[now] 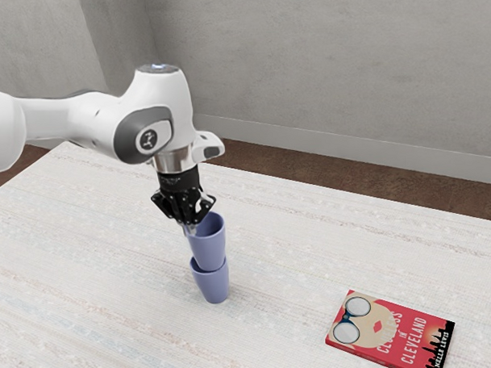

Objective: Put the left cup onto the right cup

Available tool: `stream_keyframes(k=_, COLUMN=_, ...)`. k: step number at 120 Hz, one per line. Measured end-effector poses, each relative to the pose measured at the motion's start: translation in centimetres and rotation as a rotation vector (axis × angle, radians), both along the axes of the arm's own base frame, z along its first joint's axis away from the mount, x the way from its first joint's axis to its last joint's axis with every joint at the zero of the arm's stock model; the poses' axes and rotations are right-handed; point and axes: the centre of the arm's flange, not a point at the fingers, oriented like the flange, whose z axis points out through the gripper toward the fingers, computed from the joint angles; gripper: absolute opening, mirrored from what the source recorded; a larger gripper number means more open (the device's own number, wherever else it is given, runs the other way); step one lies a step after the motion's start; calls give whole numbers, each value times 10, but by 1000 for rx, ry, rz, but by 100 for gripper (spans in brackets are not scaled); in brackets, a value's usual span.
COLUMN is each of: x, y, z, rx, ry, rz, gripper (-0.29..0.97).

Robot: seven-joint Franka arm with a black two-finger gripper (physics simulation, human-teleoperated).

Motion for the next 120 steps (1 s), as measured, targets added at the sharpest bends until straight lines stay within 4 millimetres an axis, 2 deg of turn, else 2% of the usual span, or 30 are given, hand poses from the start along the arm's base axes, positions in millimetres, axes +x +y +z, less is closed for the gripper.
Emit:
stream_keyframes(k=26, x=0, y=13, z=-5, rx=-1, ry=9, rz=26, gripper=-11)
stream_keyframes(k=48, x=3, y=13, z=-26, rx=3, ry=46, rz=30, gripper=-10)
stream_keyframes(k=76, x=5, y=11, z=-24, rx=-1, ry=40, rz=23, gripper=36)
stream_keyframes(k=80, x=8, y=12, z=-18, rx=-2, ry=29, rz=23, gripper=41)
stream_keyframes(k=86, x=18, y=11, z=3, rx=-5, ry=-3, rz=22, gripper=46)
stream_keyframes(k=98, x=35, y=12, z=67, rx=-10, ry=-69, rz=23, gripper=55)
stream_keyframes(k=114, x=44, y=37, z=131, rx=-7, ry=-106, rz=33, gripper=61)
stream_keyframes(k=120, x=44, y=45, z=147, rx=0, ry=-109, rz=18, gripper=62)
